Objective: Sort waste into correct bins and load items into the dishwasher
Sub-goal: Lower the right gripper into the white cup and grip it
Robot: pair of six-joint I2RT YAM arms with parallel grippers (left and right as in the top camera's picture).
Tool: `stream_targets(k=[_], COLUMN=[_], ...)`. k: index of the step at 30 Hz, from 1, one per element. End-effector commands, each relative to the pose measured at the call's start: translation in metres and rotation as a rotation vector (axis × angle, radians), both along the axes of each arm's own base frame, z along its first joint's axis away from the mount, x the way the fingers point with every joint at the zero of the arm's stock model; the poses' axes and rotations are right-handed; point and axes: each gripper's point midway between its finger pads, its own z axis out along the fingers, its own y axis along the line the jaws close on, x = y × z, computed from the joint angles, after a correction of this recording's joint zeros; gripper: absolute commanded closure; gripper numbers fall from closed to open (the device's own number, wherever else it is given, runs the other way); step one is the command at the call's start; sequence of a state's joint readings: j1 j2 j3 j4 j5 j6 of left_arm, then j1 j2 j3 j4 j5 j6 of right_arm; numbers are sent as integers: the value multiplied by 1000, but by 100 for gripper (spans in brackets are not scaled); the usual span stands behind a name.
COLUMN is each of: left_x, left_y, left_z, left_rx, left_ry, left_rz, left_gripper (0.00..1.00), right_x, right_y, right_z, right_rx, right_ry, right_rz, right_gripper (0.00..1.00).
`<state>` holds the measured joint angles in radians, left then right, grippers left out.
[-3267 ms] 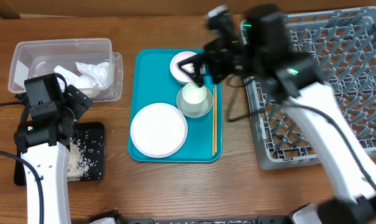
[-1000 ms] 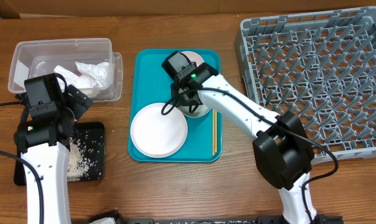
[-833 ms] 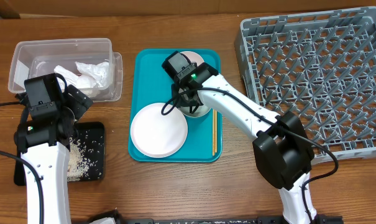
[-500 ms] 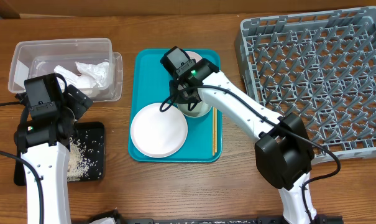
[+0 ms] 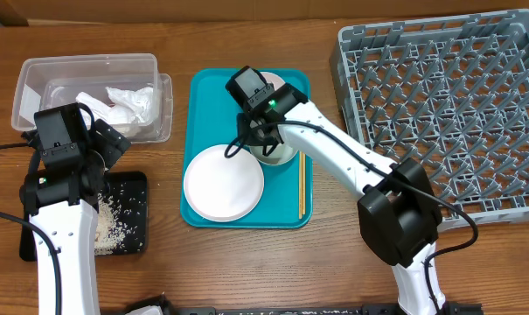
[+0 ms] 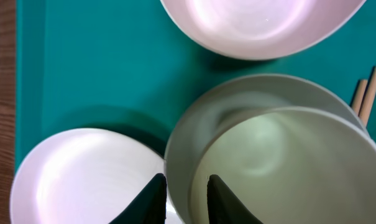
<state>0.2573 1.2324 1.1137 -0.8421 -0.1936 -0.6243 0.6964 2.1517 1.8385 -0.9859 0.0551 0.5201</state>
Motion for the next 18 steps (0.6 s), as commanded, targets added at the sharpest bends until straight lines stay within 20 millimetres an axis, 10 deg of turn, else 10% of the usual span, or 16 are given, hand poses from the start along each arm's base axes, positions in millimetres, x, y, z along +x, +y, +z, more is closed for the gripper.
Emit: stream_targets(k=[1, 18], left_x=[2, 2], left_y=[1, 1], left_z=[9, 9], left_rx=[13, 13], left_ry=[-19, -19], left_rz=[-14, -14], left_gripper=[0, 0], right_x=[-3, -2], right_y=[2, 2], right_z=[-6, 9], right_rx=[0, 1], right_ry=[8, 7], right_rz=[3, 1], right_gripper=[75, 90])
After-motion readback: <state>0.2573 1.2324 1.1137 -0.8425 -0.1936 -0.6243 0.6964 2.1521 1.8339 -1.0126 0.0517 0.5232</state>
